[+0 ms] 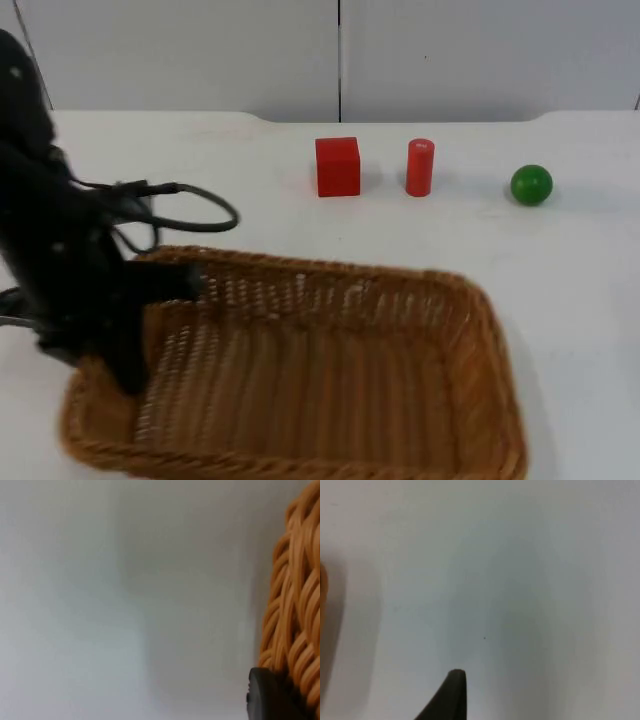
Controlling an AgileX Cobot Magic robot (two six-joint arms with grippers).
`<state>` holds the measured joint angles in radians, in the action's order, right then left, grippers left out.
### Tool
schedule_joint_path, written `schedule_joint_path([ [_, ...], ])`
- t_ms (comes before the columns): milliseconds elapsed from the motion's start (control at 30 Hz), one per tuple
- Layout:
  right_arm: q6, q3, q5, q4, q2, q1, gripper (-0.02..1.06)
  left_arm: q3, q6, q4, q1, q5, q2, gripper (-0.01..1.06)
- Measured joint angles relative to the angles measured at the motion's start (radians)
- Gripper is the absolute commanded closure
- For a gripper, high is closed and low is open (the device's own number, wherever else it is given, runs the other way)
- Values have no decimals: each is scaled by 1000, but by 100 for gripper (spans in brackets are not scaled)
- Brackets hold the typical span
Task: Pick up the basket with the left hand and place the object to the left of the red cylinder into the basket with the right hand.
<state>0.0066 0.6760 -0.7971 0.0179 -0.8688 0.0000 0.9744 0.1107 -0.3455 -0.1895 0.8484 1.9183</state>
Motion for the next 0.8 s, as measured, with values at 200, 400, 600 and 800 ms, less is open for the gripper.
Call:
schedule_joint_path([
  [200,0,0,0,-26,0,0,-1,-57,103,38,105,42,-76,105],
  [400,0,0,4,-30,0,0,-1,-116,246,-23,158,19,-97,105],
  [600,0,0,15,-37,0,0,-1,-124,484,-253,262,65,-98,105],
  [800,0,0,21,-43,0,0,-1,-124,507,-286,306,73,-100,105],
])
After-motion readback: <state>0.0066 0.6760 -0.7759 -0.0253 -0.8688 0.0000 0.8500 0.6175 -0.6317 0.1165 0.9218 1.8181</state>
